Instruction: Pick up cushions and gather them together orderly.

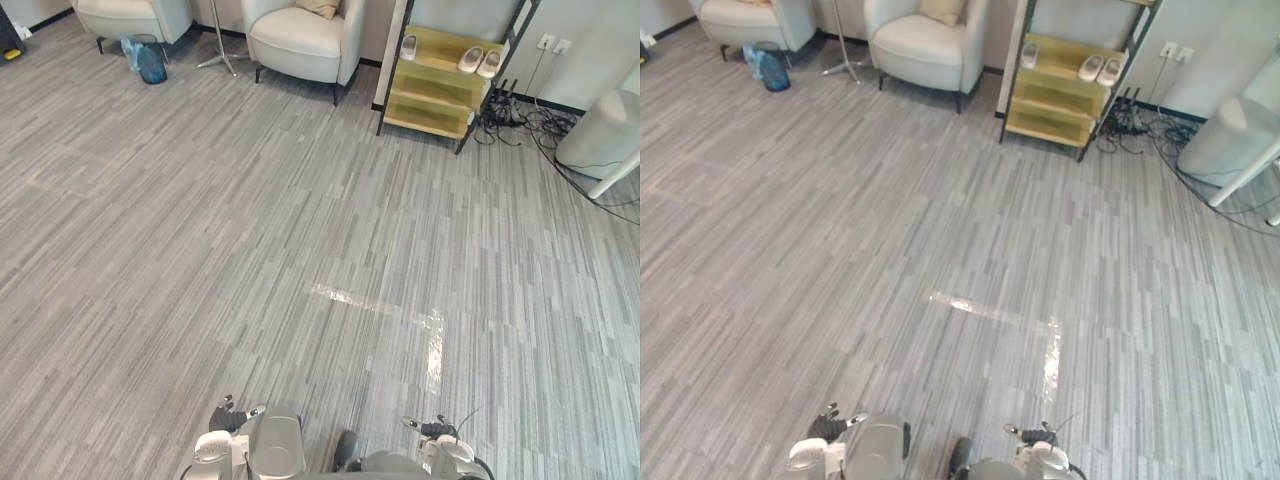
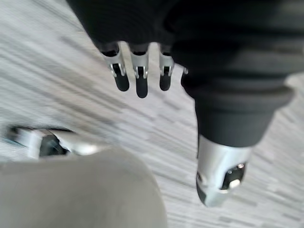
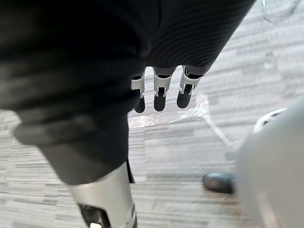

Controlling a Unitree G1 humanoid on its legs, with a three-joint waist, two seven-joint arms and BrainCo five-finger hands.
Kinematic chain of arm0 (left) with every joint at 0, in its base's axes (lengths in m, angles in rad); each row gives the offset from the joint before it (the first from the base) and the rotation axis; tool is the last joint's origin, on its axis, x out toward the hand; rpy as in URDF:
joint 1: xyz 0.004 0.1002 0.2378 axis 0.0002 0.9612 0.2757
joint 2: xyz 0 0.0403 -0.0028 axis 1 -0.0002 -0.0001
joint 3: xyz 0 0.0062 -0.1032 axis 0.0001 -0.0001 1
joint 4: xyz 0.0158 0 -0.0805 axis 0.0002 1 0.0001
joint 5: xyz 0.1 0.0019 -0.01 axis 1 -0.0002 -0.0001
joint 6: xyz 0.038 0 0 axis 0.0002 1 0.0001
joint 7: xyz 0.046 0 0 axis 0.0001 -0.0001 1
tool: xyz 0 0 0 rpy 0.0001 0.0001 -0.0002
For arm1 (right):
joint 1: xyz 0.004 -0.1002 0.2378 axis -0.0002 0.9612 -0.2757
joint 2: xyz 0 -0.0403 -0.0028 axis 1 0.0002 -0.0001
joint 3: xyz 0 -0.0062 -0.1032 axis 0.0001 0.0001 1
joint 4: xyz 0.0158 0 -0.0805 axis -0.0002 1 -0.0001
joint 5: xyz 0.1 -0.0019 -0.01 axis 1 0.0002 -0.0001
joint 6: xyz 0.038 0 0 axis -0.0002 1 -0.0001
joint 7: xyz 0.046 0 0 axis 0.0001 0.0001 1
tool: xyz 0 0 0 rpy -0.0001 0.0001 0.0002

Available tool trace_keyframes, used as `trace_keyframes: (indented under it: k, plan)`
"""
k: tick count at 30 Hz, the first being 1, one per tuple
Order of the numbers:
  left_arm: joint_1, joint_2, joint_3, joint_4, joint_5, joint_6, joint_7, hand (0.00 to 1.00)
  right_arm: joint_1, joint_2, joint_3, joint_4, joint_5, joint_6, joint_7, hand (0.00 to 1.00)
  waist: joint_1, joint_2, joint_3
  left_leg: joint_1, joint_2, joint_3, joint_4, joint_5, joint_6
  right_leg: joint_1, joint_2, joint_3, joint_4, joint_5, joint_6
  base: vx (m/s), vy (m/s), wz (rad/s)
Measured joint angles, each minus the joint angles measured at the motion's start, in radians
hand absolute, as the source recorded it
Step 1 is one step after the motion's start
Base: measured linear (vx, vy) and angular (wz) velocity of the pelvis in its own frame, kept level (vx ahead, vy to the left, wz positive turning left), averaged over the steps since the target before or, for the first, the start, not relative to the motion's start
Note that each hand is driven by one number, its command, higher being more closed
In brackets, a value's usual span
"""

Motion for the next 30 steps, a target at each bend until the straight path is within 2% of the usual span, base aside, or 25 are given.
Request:
trace_keyframes:
  k: [1,2,4,5,6,8,9,11,13,16,18,19,20,21,23,24,25,26,27,28,29,30]
  plan:
    - [0.003,-0.001,-0.001,0.009,0.000,0.000,0.000,0.00,0.004,-0.003,-0.002,0.005,0.000,0.001,0.000,0.00,0.013,0.006,-0.005,0.027,-0.016,-0.014,-0.069,0.141,0.008,0.014,-0.004,0.021,-0.005,-0.014,0.020,0.37,0.155,-0.28]
    - [0.005,0.005,0.002,0.015,0.001,0.001,0.000,0.00,0.002,0.015,-0.003,-0.004,-0.001,0.001,0.000,0.00,0.016,-0.017,-0.010,0.051,-0.044,0.001,-0.092,0.162,0.044,0.031,-0.033,0.042,-0.003,-0.036,0.051,0.40,0.144,-0.25]
    - [0.002,0.007,0.002,0.016,0.000,0.002,0.000,0.00,0.000,0.021,-0.007,-0.010,-0.003,0.003,0.002,0.00,0.020,-0.027,-0.013,0.059,-0.049,0.034,-0.068,0.122,0.064,0.028,-0.057,0.051,0.033,-0.058,0.080,0.42,0.116,-0.26]
    - [0.003,0.005,0.000,0.016,0.002,0.003,0.000,0.00,0.009,0.025,-0.007,-0.030,-0.006,0.005,0.005,0.00,0.028,-0.026,-0.013,0.101,-0.047,0.065,-0.066,0.091,0.075,0.016,-0.077,0.068,0.124,-0.077,0.107,0.38,0.132,-0.48]
    - [0.004,0.005,-0.001,0.017,0.002,0.003,-0.001,0.00,0.017,0.029,-0.007,-0.043,-0.007,0.005,0.007,0.00,0.031,-0.026,-0.013,0.124,-0.047,0.076,-0.072,0.083,0.080,0.003,-0.086,0.074,0.180,-0.086,0.120,0.33,0.162,-0.55]
    - [0.001,0.007,-0.014,0.018,0.003,0.003,-0.003,0.00,0.036,0.038,-0.006,-0.060,-0.029,0.003,0.011,0.00,0.027,-0.030,-0.019,0.209,-0.056,0.092,-0.107,0.047,0.094,-0.090,-0.133,0.065,0.467,-0.101,0.149,0.33,0.163,-0.32]
    - [-0.004,0.016,-0.031,0.024,0.003,0.002,-0.004,0.00,0.052,0.046,-0.008,-0.061,-0.045,0.005,0.013,0.00,0.019,-0.043,-0.025,0.252,-0.073,0.097,-0.125,0.037,0.105,-0.144,-0.174,0.055,0.617,-0.114,0.167,0.29,0.109,-0.06]
    - [-0.006,0.020,-0.042,0.040,0.002,0.003,-0.004,0.00,0.074,0.054,-0.007,-0.060,-0.046,0.014,0.015,0.00,0.008,-0.052,-0.035,0.318,-0.089,0.101,-0.168,0.033,0.106,-0.182,-0.222,0.039,0.692,-0.138,0.170,0.28,0.062,0.02]
    - [-0.007,0.018,-0.041,0.053,0.003,0.003,-0.003,0.00,0.073,0.055,-0.007,-0.063,-0.046,0.015,0.017,0.00,-0.003,-0.058,-0.045,0.371,-0.082,0.111,-0.213,0.034,0.106,-0.223,-0.237,0.022,0.644,-0.142,0.171,0.25,0.030,-0.13]
    - [-0.018,0.000,-0.043,0.068,0.003,0.004,-0.007,0.00,0.065,0.055,-0.008,-0.045,-0.045,0.013,0.026,0.00,-0.011,-0.054,-0.043,0.401,-0.052,0.114,-0.246,0.028,0.096,-0.285,-0.209,0.020,0.474,-0.123,0.158,0.21,-0.032,-0.07]
    - [-0.024,0.002,-0.066,0.081,0.003,0.003,-0.013,0.00,0.057,0.050,-0.009,-0.035,-0.046,0.014,0.031,0.00,-0.019,-0.058,-0.044,0.402,-0.045,0.109,-0.246,0.018,0.077,-0.288,-0.181,0.038,0.317,-0.048,0.142,0.20,-0.094,0.07]
    - [-0.026,0.000,-0.069,0.085,0.003,0.003,-0.018,0.00,0.059,0.051,-0.015,-0.033,-0.046,0.014,0.031,0.00,-0.022,-0.065,-0.048,0.408,-0.052,0.100,-0.246,0.010,0.063,-0.283,-0.177,0.051,0.255,0.015,0.129,0.21,-0.162,0.30]
    - [-0.025,0.001,-0.068,0.086,0.011,0.003,-0.020,0.00,0.061,0.051,-0.015,-0.029,-0.046,0.014,0.032,0.00,-0.025,-0.083,-0.055,0.417,-0.063,0.083,-0.244,-0.001,0.046,-0.267,-0.177,0.057,0.212,0.079,0.114,0.22,-0.223,0.39]
    - [-0.025,-0.001,-0.066,0.087,0.016,0.003,-0.018,0.00,0.061,0.049,-0.016,-0.025,-0.046,0.014,0.032,0.00,-0.025,-0.083,-0.060,0.418,-0.061,0.070,-0.238,-0.011,0.032,-0.256,-0.177,0.048,0.200,0.070,0.102,0.23,-0.243,0.39]
    - [-0.022,-0.017,-0.056,0.086,0.022,0.002,-0.018,0.00,0.052,0.032,-0.015,0.001,-0.046,0.011,0.032,0.00,-0.025,-0.042,-0.076,0.369,-0.007,0.019,-0.151,-0.047,-0.009,-0.224,-0.130,-0.002,0.157,0.061,0.089,0.23,-0.267,0.46]
    - [-0.024,-0.021,-0.055,0.084,0.022,0.002,-0.017,0.00,0.049,0.033,-0.015,0.001,-0.044,0.012,0.031,0.00,-0.025,-0.028,-0.074,0.323,0.015,0.001,-0.064,-0.066,-0.017,-0.212,-0.112,-0.020,0.138,0.057,0.083,0.20,-0.273,0.55]
    - [-0.030,-0.031,-0.033,0.078,0.021,0.003,-0.019,0.00,0.050,0.034,-0.013,0.000,-0.044,0.011,0.030,0.00,-0.025,-0.015,-0.069,0.244,0.045,-0.008,0.102,-0.073,-0.019,-0.185,-0.086,-0.040,0.111,0.044,0.075,0.14,-0.214,0.48]
    - [-0.028,-0.043,-0.017,0.055,0.020,0.003,-0.019,0.00,0.047,0.032,0.002,-0.007,-0.043,0.010,0.029,0.00,-0.021,0.001,-0.058,0.156,0.085,-0.014,0.294,-0.067,-0.006,-0.142,-0.051,-0.053,0.086,0.039,0.057,0.13,-0.204,0.32]
    - [-0.029,-0.043,-0.019,0.045,0.019,0.002,-0.020,0.00,0.044,0.030,0.018,-0.006,-0.043,0.008,0.023,0.00,-0.013,0.009,-0.052,0.127,0.101,-0.021,0.366,-0.073,0.000,-0.118,-0.034,-0.058,0.084,0.029,0.044,0.14,-0.140,0.10]
    - [-0.029,-0.044,-0.022,0.037,0.019,0.002,-0.019,0.00,0.044,0.032,0.032,-0.004,-0.042,0.008,0.014,0.00,-0.005,0.008,-0.049,0.115,0.098,-0.037,0.370,-0.084,-0.016,-0.095,-0.030,-0.058,0.087,0.023,0.040,0.13,-0.072,-0.22]
    - [-0.028,-0.041,-0.034,0.034,0.019,0.002,-0.013,0.00,0.038,0.036,0.039,-0.002,-0.042,0.007,0.009,0.00,0.002,-0.005,-0.043,0.109,0.075,-0.056,0.292,-0.092,-0.024,-0.076,-0.034,-0.049,0.085,0.016,0.040,0.16,-0.024,-0.30]
    - [-0.029,-0.039,-0.045,0.035,0.018,0.003,-0.013,0.00,0.034,0.037,0.043,-0.003,-0.042,0.007,0.006,0.00,0.002,-0.004,-0.043,0.105,0.061,-0.067,0.222,-0.090,-0.024,-0.074,-0.037,-0.043,0.085,0.013,0.044,0.13,0.025,-0.31]
